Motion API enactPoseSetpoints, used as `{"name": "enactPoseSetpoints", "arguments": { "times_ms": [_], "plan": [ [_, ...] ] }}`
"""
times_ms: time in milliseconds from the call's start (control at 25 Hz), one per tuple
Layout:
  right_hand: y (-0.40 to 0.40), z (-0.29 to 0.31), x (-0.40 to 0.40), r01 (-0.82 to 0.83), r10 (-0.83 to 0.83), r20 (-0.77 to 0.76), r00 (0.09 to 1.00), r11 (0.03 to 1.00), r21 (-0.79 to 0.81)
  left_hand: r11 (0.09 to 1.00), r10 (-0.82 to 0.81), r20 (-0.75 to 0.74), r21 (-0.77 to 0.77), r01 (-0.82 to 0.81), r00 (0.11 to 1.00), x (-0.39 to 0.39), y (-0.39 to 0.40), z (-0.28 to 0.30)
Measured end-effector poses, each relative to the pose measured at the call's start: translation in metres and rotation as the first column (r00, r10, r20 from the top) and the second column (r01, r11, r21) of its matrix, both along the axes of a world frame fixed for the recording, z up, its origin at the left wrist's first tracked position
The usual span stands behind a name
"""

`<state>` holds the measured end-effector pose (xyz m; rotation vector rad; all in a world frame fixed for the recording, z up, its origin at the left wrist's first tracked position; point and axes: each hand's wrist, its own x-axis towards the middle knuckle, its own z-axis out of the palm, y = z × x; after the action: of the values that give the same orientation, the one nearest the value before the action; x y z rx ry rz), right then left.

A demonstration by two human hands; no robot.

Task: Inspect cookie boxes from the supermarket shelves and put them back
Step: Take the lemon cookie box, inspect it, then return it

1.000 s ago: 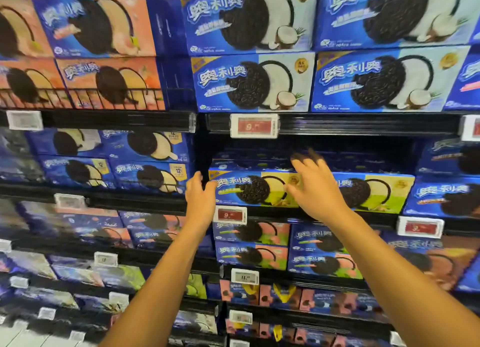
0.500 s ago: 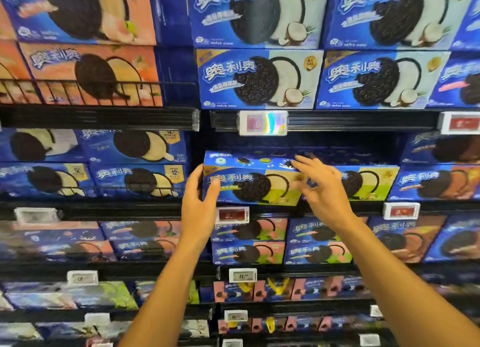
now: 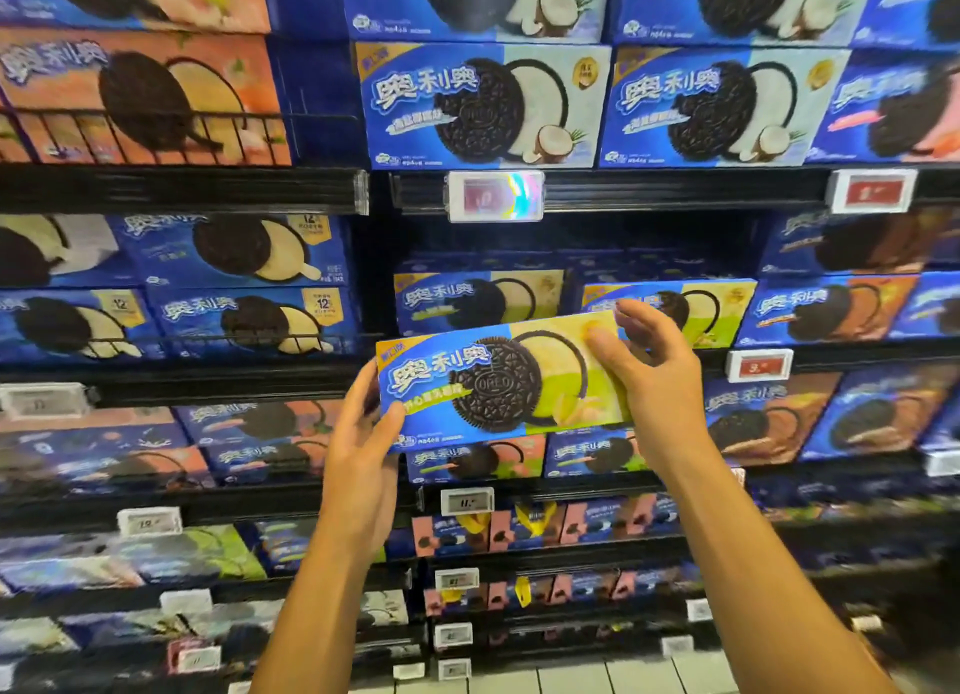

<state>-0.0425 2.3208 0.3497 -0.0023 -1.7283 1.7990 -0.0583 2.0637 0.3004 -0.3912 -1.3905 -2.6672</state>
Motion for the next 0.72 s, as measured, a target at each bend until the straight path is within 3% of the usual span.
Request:
{"name": "enactPoseSetpoints", "arguments": {
  "times_ms": [120,240,720],
  "plan": [
    [0.0,-0.015,0.02,-0.043,0.054,0.073,0.996,0.988,-0.145,0.998,0.036,0.041,0.045,-0.038,0.999,0.022,0.01,-0.016],
    [0.001,-0.03,0.042,-0.128,0.139,0.002,0.99,0.917,-0.377,0.995,0.067,0.059,0.066,-0.071,0.996,0.041,0.024,-0.021],
    [0.032,-0.074,0.121,-0.152,0.19,0.0,0.982,0.786,-0.6,0.997,0.024,0.153,0.075,-0.036,0.988,0.114,0.052,-0.024]
  ]
}}
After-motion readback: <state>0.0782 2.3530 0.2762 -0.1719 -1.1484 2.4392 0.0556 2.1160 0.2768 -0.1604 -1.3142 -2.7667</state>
